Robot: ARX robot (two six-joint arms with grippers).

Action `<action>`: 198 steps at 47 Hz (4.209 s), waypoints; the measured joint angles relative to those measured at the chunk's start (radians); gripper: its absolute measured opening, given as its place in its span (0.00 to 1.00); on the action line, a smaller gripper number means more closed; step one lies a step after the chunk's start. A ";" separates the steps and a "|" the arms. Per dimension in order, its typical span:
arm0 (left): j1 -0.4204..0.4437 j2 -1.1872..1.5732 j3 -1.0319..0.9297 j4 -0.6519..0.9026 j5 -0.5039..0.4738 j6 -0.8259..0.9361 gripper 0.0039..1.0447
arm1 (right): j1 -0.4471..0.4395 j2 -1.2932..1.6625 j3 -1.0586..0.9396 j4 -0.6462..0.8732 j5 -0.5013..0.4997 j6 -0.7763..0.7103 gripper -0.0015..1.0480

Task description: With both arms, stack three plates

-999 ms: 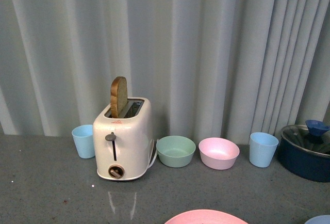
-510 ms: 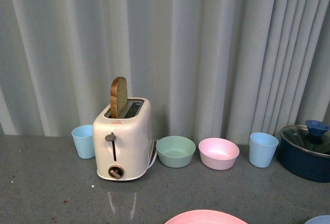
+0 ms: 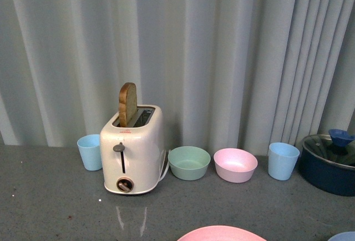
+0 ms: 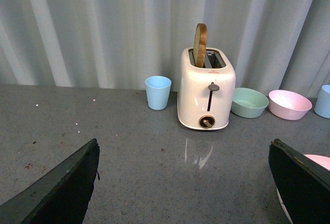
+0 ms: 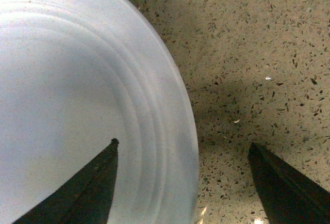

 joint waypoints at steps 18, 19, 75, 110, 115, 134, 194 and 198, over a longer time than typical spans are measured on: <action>0.000 0.000 0.000 0.000 0.000 0.000 0.94 | -0.015 0.001 -0.018 0.010 -0.014 0.006 0.11; 0.000 0.000 0.000 0.000 0.000 0.000 0.94 | -0.019 0.001 -0.018 0.010 -0.020 0.008 0.06; 0.000 0.000 0.000 0.000 0.000 0.000 0.94 | -0.023 -0.498 -0.018 -0.138 -0.171 0.097 0.03; 0.000 0.000 0.000 0.000 0.000 0.000 0.94 | 0.550 -0.308 -0.213 0.212 -0.059 0.467 0.03; 0.000 0.000 0.000 0.000 0.000 0.000 0.94 | 0.573 -0.271 -0.213 0.235 -0.064 0.506 0.03; 0.000 0.000 0.000 0.000 0.000 0.000 0.94 | 0.657 -0.192 -0.209 0.250 -0.066 0.562 0.03; 0.000 0.000 0.000 0.000 0.000 0.000 0.94 | 0.461 -0.769 -0.288 -0.059 -0.085 0.585 0.93; 0.000 0.000 0.000 0.000 0.000 0.000 0.94 | 0.462 -0.886 -0.284 -0.113 -0.078 0.587 0.93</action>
